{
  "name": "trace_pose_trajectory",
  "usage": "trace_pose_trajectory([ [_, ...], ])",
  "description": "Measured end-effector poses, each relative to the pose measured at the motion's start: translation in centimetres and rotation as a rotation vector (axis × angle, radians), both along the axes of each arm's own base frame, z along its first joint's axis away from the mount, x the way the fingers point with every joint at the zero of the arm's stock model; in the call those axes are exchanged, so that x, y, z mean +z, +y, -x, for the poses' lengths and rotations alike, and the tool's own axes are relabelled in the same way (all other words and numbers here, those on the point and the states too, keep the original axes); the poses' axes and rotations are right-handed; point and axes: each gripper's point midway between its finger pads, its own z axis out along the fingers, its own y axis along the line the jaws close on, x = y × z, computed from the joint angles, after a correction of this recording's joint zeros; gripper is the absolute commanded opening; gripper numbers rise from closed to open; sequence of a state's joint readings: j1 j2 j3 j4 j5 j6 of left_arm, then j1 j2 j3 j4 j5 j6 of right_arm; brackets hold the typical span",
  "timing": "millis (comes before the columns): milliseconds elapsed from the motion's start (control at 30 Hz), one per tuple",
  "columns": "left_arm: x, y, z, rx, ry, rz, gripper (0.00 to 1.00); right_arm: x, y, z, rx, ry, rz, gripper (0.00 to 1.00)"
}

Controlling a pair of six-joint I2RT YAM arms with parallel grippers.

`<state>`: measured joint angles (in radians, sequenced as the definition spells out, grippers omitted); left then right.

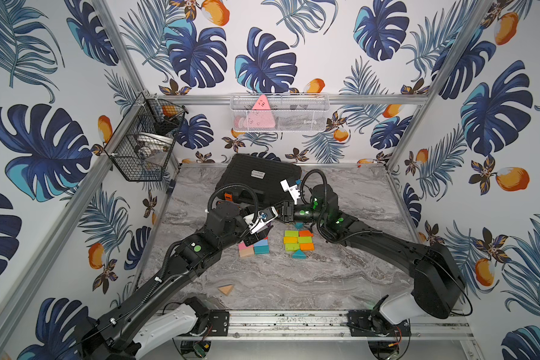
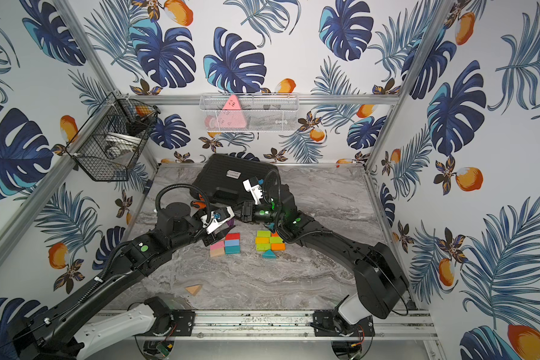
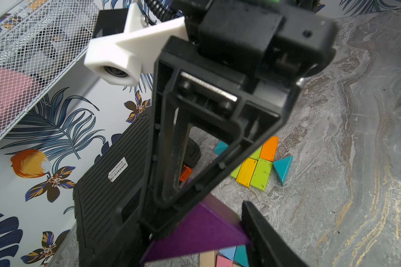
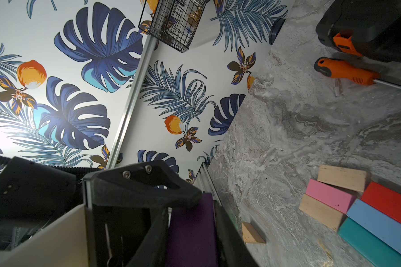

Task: Assemble a piece of candy with building blocks
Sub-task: Pick up the building block from the center of the board, then assemble the building block at the center of the board.

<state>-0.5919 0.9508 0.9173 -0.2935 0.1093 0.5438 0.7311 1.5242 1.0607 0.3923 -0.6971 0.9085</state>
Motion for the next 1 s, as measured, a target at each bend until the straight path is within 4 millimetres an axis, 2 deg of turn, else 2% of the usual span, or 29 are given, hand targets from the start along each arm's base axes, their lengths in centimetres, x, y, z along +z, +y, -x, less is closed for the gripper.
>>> trace_pose_trajectory([
  [167, 0.2, 1.0, -0.1, 0.083, 0.043, 0.050, 0.32, -0.3, -0.4, -0.6, -0.022, 0.003, 0.009, 0.67],
  [300, -0.7, 1.9, 0.3, 0.164, 0.126, 0.113, 0.32, -0.9, -1.8, -2.0, -0.077, 0.008, 0.031, 0.73],
  [433, -3.0, 2.6, 0.8, 0.266, 0.283, 0.181, 0.32, -1.3, -4.6, -4.4, -0.183, -0.035, 0.063, 0.75],
  [467, -3.7, 2.7, 0.7, 0.310, 0.335, 0.204, 0.36, -1.8, -5.5, -5.1, -0.216, -0.040, 0.080, 0.75],
  [533, -5.5, 3.0, 0.6, 0.396, 0.437, 0.234, 0.37, -3.2, -7.6, -6.6, -0.290, -0.045, 0.127, 0.75],
  [633, -9.5, 3.1, 1.1, 0.533, 0.616, 0.237, 0.36, -5.7, -10.8, -8.5, -0.390, -0.038, 0.205, 0.75],
  [700, -12.4, 3.1, 2.0, 0.606, 0.700, 0.221, 0.34, -7.1, -12.7, -9.3, -0.434, -0.033, 0.248, 0.75],
  [767, -15.6, 3.3, 3.9, 0.663, 0.773, 0.189, 0.33, -8.2, -14.3, -10.0, -0.472, -0.033, 0.284, 0.75],
  [867, -18.8, 4.1, 5.8, 0.733, 0.830, 0.162, 0.29, -9.3, -15.2, -10.3, -0.488, -0.036, 0.320, 0.75],
  [1000, -21.5, 5.2, 6.5, 0.817, 0.854, 0.157, 0.29, -11.4, -15.4, -10.0, -0.474, -0.008, 0.352, 0.74],
])
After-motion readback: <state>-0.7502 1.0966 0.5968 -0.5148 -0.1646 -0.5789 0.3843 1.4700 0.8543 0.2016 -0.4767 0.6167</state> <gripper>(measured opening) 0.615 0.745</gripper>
